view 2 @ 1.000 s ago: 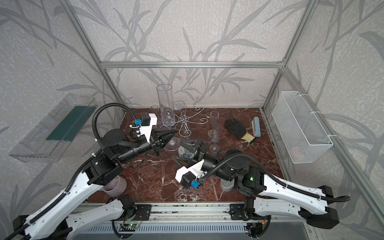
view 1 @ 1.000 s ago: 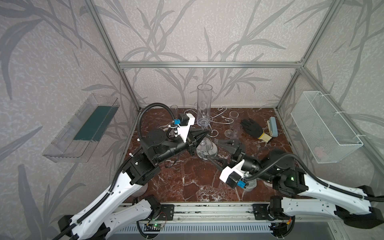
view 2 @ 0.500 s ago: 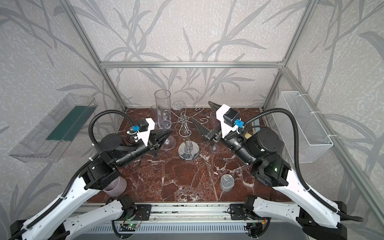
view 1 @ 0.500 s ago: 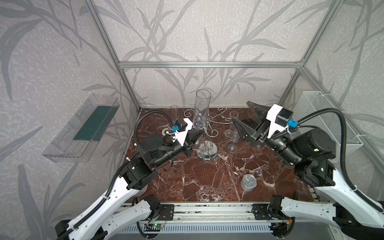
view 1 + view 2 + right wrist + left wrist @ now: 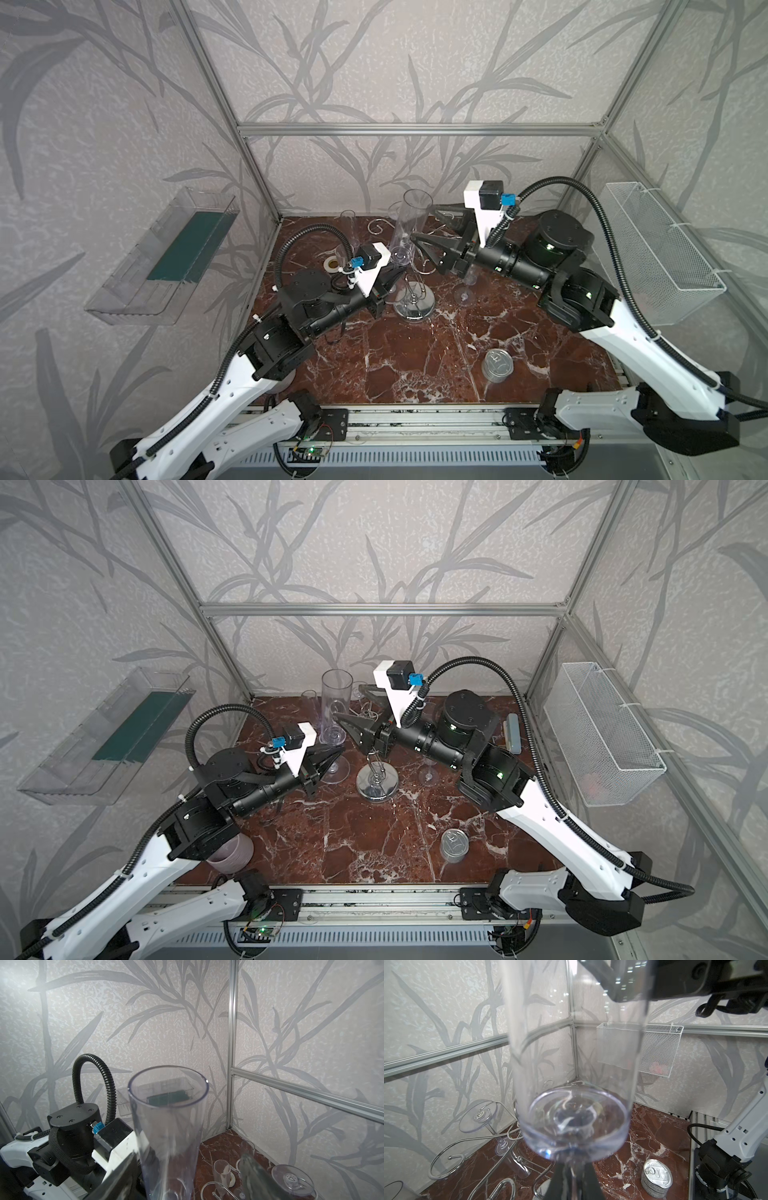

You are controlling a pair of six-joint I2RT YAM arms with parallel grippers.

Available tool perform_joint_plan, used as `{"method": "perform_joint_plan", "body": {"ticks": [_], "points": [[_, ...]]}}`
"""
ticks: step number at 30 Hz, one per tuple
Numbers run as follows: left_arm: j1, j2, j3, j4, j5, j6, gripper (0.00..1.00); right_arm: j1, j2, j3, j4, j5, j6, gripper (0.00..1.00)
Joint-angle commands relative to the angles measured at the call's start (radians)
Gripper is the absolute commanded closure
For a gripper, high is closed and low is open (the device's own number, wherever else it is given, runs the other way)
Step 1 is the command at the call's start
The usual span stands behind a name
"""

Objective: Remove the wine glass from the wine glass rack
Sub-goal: 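Draw the open right gripper back toward its own side of the table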

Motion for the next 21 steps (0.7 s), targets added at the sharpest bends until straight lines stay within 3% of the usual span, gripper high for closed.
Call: {"method": "perform_joint_plan", "body": {"ticks": [1, 10, 21], "points": [[-0.004, -0.015, -0.012, 0.012, -0.001, 0.025, 1.0, -0.01, 0.007, 0.063, 0.027, -0.067, 0.037, 0.24], [-0.009, -0.009, -0.018, 0.007, 0.009, 0.026, 1.0, -0.014, 0.074, 0.108, 0.044, -0.098, 0.066, 0.25], [-0.016, -0.001, -0.012, -0.01, 0.008, 0.036, 1.0, -0.018, 0.101, 0.113, 0.047, -0.103, 0.062, 0.55]]}}
